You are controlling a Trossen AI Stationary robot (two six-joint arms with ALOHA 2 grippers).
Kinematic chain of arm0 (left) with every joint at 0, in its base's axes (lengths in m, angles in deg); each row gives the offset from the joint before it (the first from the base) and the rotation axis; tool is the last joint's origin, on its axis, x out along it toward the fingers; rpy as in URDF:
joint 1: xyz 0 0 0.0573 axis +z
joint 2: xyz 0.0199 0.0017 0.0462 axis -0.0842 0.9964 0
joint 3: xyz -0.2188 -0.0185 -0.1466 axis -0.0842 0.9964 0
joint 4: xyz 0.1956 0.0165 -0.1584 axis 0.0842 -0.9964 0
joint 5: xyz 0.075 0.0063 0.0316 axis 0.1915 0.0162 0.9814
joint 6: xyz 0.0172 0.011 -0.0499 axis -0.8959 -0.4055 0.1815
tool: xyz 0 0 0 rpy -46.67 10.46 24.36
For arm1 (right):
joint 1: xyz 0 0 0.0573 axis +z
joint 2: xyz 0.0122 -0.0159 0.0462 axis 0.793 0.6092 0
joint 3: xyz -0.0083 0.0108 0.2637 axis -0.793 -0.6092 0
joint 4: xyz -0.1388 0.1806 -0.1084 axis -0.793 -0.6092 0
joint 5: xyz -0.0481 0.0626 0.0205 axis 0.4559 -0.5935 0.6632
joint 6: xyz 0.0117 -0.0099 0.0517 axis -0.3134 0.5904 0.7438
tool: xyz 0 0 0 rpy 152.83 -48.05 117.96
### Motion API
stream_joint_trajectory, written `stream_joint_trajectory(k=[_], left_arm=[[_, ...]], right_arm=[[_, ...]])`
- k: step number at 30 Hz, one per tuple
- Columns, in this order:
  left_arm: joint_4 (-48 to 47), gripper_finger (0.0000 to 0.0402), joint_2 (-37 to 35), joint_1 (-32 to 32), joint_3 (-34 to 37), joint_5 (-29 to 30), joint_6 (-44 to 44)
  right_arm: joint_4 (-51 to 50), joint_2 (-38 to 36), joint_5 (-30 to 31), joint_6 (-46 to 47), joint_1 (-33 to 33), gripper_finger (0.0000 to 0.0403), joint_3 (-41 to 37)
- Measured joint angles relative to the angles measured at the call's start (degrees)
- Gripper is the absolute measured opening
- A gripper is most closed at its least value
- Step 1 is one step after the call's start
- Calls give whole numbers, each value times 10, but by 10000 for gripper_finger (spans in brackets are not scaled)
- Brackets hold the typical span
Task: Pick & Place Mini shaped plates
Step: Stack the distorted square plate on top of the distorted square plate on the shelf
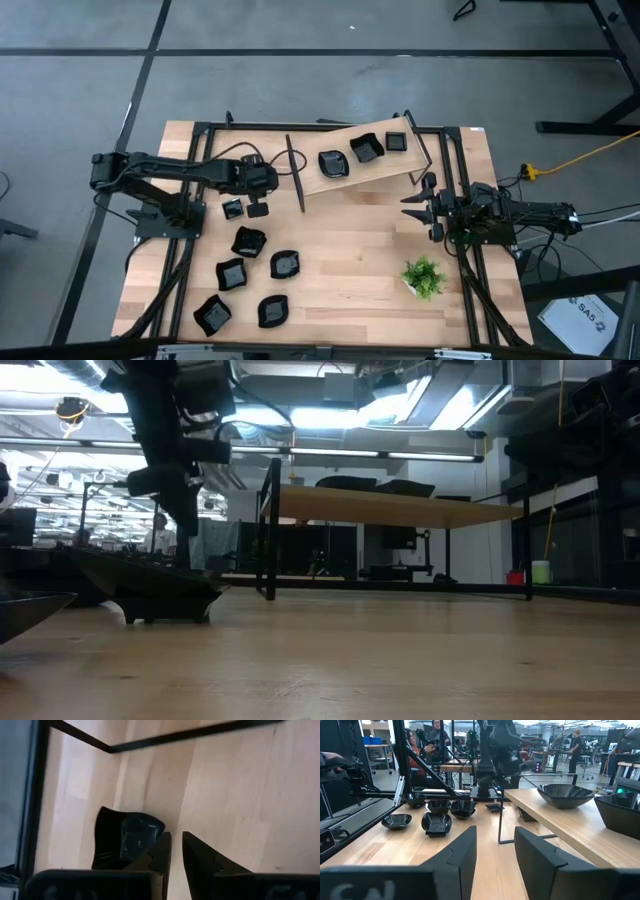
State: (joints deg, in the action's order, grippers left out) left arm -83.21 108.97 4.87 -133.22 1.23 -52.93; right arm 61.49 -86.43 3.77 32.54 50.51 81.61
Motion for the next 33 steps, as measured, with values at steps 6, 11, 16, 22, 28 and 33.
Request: stream_joint_trajectory(k=[6,11,16,22,28,33], left_arm=[[-6,39,26,22,0,-6,-21],[-18,38,47,38,0,-25,-56],[-23,40,66,52,0,-25,-57],[-9,37,76,67,24,-33,-57],[45,37,74,70,71,-4,-57],[61,40,74,69,80,7,-57]], right_arm=[[0,0,0,0,0,132,0],[0,0,0,0,0,132,0],[0,0,0,0,0,132,0],[0,0,0,0,0,132,0],[0,0,0,0,0,132,0],[0,0,0,0,0,132,0]])
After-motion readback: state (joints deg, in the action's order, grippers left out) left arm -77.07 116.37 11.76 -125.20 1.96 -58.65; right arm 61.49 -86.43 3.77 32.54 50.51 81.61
